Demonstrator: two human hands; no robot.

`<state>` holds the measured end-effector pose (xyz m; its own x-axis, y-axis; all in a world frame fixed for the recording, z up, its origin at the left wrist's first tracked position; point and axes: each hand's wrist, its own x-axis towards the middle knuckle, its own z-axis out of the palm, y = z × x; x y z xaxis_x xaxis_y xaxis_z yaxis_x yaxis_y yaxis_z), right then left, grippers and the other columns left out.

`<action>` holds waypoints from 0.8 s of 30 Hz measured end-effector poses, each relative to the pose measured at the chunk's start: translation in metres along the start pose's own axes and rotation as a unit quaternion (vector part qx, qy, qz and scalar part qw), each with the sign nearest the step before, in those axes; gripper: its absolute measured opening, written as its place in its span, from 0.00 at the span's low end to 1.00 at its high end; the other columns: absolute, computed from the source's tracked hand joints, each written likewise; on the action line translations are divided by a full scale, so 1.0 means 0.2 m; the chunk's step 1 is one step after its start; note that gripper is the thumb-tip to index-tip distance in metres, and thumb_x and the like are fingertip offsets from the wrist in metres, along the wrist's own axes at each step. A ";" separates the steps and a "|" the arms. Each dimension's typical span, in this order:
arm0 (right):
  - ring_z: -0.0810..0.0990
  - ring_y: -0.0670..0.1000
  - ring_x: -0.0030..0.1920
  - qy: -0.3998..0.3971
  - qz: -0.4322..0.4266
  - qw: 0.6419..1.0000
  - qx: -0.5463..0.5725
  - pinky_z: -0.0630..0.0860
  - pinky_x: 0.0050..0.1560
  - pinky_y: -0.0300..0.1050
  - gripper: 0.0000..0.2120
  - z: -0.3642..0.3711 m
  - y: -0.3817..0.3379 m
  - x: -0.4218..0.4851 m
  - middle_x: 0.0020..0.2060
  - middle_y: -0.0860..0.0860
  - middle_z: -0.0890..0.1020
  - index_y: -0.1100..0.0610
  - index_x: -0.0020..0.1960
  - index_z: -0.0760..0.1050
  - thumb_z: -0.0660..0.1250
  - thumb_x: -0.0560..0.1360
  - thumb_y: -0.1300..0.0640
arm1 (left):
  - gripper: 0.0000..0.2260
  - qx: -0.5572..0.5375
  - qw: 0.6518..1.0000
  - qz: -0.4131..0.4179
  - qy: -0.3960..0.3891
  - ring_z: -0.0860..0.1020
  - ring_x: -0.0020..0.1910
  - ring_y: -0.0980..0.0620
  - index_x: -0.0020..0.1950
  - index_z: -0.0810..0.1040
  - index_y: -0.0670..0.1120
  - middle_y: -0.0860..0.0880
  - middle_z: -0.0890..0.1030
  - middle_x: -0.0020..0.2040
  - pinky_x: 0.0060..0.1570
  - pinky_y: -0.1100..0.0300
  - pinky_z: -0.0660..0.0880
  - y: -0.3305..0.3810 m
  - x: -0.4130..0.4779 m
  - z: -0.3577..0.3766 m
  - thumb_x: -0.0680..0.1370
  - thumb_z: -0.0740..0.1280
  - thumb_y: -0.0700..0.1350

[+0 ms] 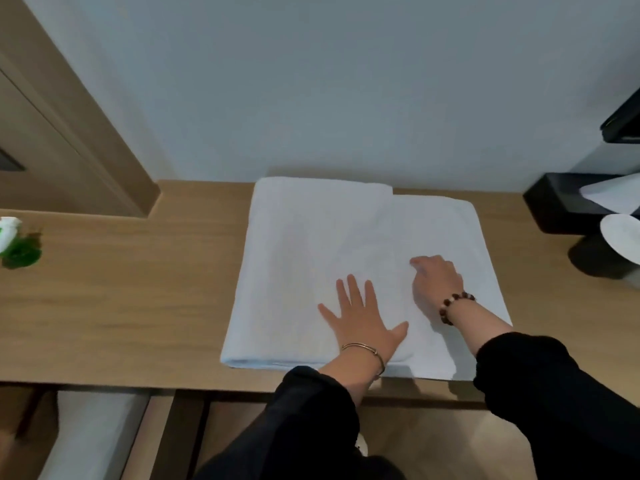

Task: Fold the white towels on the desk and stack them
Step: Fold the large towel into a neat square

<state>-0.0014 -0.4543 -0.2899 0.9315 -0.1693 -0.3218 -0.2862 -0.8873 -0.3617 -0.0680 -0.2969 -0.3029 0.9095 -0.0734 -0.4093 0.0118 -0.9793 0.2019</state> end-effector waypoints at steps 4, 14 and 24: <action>0.65 0.54 0.63 0.002 -0.079 0.983 -0.163 0.66 0.58 0.48 0.26 0.02 0.03 0.00 0.65 0.51 0.68 0.50 0.70 0.64 0.54 0.74 0.64 | 0.41 0.043 0.999 0.017 0.018 0.27 0.71 0.39 0.75 0.32 0.54 0.46 0.27 0.73 0.60 0.27 0.33 0.03 0.02 0.05 0.73 0.53 0.68; 0.73 0.52 0.50 0.011 -0.044 0.966 -0.253 0.65 0.38 0.43 0.12 0.18 -0.08 -0.25 0.54 0.53 0.73 0.58 0.59 0.67 0.55 0.76 0.59 | 0.40 0.121 0.966 0.224 -0.043 0.32 0.74 0.49 0.75 0.41 0.63 0.54 0.33 0.76 0.67 0.35 0.34 -0.41 0.10 -0.12 0.71 0.61 0.65; 0.72 0.56 0.53 0.078 -0.125 0.972 -0.185 0.67 0.46 0.47 0.14 0.18 -0.05 -0.24 0.55 0.55 0.74 0.58 0.58 0.72 0.56 0.74 0.62 | 0.36 0.087 0.993 0.062 0.044 0.36 0.75 0.43 0.77 0.47 0.52 0.49 0.41 0.78 0.63 0.28 0.41 -0.23 -0.04 0.03 0.74 0.53 0.65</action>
<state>-0.0509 -0.4221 -0.3023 0.9926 0.0347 -0.1162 0.0275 -0.9976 -0.0630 -0.0784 -0.2526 -0.3133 0.9323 -0.1861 -0.3100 -0.1677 -0.9822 0.0851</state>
